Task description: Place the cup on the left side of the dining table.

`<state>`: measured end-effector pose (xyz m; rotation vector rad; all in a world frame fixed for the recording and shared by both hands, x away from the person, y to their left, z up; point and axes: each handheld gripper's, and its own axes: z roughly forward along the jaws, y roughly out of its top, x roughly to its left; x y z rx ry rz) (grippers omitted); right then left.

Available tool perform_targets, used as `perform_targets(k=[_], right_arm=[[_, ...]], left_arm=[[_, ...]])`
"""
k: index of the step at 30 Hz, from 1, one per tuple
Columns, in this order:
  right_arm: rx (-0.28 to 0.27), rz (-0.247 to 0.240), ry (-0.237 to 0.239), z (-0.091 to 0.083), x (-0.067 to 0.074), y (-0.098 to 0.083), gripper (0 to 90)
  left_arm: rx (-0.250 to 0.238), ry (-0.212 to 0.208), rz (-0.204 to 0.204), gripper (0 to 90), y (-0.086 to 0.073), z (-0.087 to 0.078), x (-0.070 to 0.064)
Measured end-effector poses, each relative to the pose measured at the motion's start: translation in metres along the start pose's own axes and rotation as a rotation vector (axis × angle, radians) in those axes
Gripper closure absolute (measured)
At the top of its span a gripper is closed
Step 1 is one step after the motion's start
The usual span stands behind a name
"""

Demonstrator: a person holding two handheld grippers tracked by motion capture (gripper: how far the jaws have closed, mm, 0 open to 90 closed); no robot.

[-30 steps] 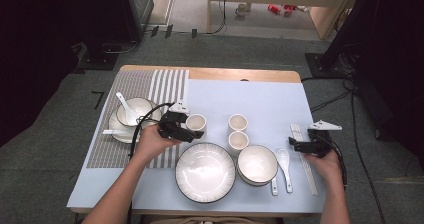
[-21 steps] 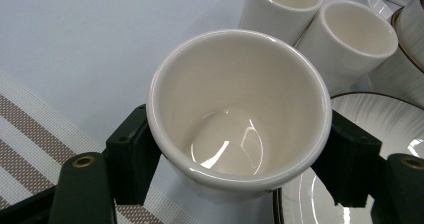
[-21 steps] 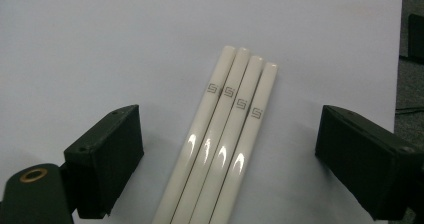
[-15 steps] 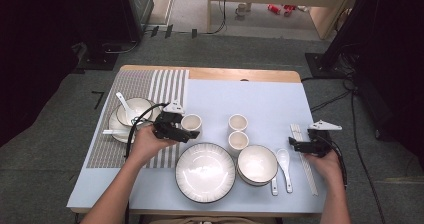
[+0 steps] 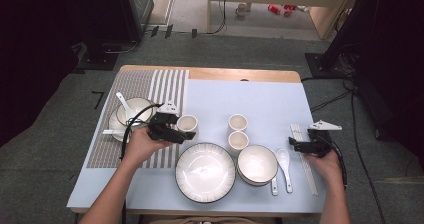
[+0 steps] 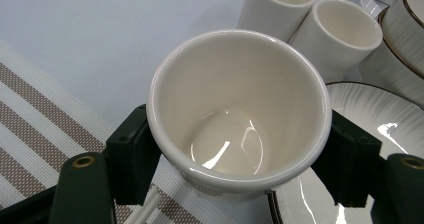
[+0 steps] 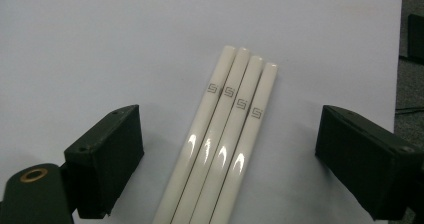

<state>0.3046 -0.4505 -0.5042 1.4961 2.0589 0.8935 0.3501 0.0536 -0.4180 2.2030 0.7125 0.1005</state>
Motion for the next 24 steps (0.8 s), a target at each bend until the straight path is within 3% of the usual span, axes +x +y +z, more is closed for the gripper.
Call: perform_targets(k=[24], right_arm=[[0.000, 0.002, 0.001, 0.000, 0.000, 0.000, 11.3]], left_arm=[[0.008, -0.003, 0.008, 27.8, -0.009, -0.019, -0.005]])
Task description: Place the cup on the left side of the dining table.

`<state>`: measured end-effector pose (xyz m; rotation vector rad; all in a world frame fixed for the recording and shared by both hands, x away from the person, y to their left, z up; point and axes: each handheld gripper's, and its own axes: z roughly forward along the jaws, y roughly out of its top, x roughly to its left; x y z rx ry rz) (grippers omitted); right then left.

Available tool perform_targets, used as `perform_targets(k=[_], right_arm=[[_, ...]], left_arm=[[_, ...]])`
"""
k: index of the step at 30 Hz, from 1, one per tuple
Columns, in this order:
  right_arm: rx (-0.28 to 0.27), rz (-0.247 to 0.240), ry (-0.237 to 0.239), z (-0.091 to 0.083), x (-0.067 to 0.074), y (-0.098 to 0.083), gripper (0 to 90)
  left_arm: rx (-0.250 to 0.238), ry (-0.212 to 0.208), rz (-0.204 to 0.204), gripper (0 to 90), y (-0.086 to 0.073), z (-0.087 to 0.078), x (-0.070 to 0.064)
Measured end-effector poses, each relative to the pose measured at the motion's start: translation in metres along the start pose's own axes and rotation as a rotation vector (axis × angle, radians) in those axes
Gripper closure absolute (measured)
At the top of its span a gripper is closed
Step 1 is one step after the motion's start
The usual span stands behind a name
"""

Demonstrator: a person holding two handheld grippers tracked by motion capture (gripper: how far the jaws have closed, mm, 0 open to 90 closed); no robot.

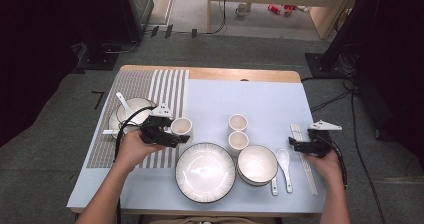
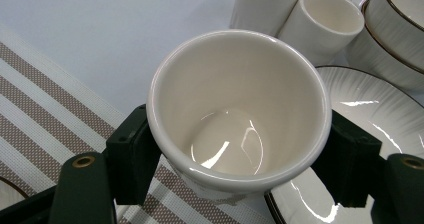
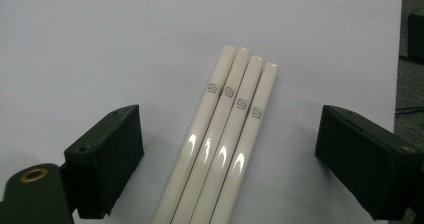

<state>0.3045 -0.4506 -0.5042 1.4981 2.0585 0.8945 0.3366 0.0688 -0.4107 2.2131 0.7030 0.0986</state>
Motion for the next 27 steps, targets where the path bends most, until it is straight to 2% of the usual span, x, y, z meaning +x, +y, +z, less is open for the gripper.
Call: perform_targets(k=[7, 13, 27], right_arm=[[0.000, 0.000, 0.000, 0.000, 0.000, 0.000, 11.3], [0.000, -0.001, 0.000, 0.000, 0.000, 0.000, 11.3], [0.000, 0.000, -0.001, 0.000, 0.000, 0.000, 11.3]], left_arm=[[0.001, 0.009, 0.002, 27.8, -0.002, -0.004, -0.002], [-0.010, -0.008, -0.013, 27.8, -0.006, -0.009, -0.004], [-0.017, 0.007, -0.025, 27.8, -0.015, -0.020, -0.006]])
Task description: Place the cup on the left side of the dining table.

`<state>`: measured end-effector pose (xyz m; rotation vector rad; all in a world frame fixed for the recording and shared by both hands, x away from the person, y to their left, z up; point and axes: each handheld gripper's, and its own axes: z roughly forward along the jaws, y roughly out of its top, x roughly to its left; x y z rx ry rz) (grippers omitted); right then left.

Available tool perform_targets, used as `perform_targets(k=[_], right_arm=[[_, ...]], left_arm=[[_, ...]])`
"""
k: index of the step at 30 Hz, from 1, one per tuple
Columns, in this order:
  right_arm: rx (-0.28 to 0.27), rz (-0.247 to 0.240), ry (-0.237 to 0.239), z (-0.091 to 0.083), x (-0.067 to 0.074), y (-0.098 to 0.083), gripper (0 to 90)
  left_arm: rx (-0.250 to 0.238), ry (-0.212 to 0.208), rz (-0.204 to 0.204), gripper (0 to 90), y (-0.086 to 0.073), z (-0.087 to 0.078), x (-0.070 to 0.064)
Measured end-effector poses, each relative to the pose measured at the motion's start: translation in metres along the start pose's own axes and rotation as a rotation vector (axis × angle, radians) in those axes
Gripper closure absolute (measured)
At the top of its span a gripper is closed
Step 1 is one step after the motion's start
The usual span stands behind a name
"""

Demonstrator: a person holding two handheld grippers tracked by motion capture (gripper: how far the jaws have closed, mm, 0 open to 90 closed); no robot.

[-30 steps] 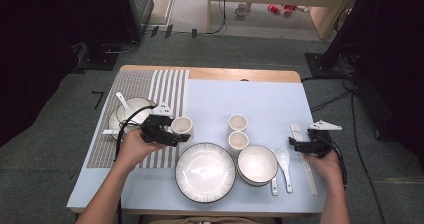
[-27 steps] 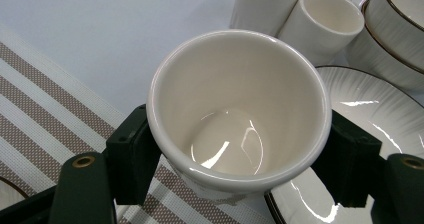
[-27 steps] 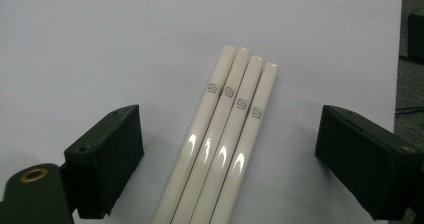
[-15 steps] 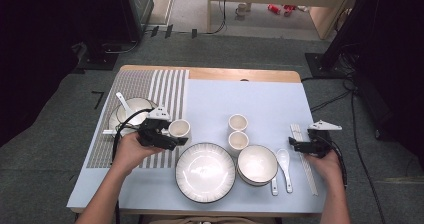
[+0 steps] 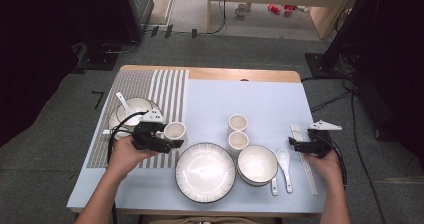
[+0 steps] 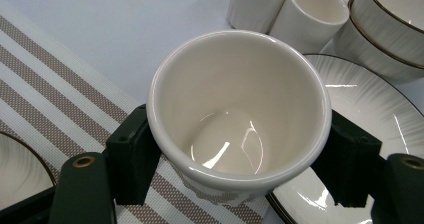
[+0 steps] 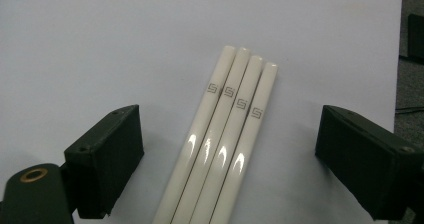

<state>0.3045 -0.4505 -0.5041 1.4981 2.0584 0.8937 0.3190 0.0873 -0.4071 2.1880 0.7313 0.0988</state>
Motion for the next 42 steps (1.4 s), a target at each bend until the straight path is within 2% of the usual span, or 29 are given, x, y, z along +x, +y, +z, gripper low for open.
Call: perform_targets(k=[12, 19, 22, 29, 35, 42], right_arm=[[0.001, -0.001, 0.000, 0.000, 0.000, 0.000, 11.3], [0.001, -0.001, 0.000, 0.000, 0.000, 0.000, 11.3], [0.001, -0.001, -0.001, 0.000, 0.000, 0.000, 11.3], [0.001, -0.001, -0.001, 0.000, 0.000, 0.000, 11.4], [0.001, -0.002, -0.001, 0.000, 0.000, 0.000, 11.3], [0.000, -0.004, -0.001, 0.000, 0.000, 0.000, 11.3]], left_arm=[[-0.003, 0.019, -0.014, 27.8, -0.010, -0.006, 0.000], [-0.016, 0.007, -0.035, 27.8, -0.016, -0.010, 0.002], [-0.018, 0.016, -0.025, 27.8, -0.019, -0.012, 0.002], [-0.006, 0.018, -0.042, 27.9, -0.025, -0.015, 0.005], [0.001, 0.027, -0.032, 27.8, -0.029, -0.015, 0.006], [0.012, 0.027, -0.047, 27.9, -0.034, -0.013, 0.010]])
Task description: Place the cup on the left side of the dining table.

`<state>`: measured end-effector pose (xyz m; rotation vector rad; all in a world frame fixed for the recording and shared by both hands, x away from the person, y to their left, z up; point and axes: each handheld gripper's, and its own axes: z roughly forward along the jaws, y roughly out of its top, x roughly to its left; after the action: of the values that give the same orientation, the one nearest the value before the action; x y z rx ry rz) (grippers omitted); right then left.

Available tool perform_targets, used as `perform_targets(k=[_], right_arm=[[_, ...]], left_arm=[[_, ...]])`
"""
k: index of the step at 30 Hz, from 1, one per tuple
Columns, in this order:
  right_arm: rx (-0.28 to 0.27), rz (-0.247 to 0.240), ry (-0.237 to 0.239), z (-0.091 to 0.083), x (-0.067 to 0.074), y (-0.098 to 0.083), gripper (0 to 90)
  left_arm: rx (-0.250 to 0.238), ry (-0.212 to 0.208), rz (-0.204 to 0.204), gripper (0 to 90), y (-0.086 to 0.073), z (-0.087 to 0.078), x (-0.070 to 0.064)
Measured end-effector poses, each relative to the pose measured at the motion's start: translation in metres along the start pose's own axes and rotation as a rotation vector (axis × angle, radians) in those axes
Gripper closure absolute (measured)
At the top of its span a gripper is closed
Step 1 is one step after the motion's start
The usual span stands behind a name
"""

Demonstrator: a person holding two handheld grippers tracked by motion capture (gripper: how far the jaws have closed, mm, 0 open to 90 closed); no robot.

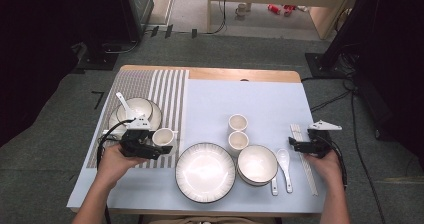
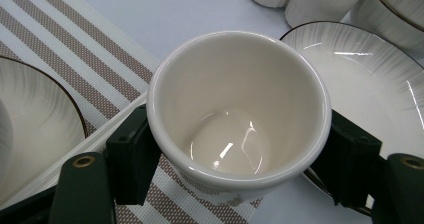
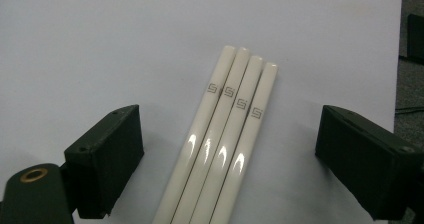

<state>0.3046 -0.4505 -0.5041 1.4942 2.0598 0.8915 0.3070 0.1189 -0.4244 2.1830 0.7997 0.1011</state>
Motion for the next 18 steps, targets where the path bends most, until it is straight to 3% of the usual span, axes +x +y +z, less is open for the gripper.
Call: perform_targets(k=[18], right_arm=[[-0.001, 0.001, 0.000, 0.0001, 0.0001, 0.0000, 11.3]], left_arm=[[0.046, 0.011, 0.002, 27.8, -0.0072, 0.0102, 0.0055]])
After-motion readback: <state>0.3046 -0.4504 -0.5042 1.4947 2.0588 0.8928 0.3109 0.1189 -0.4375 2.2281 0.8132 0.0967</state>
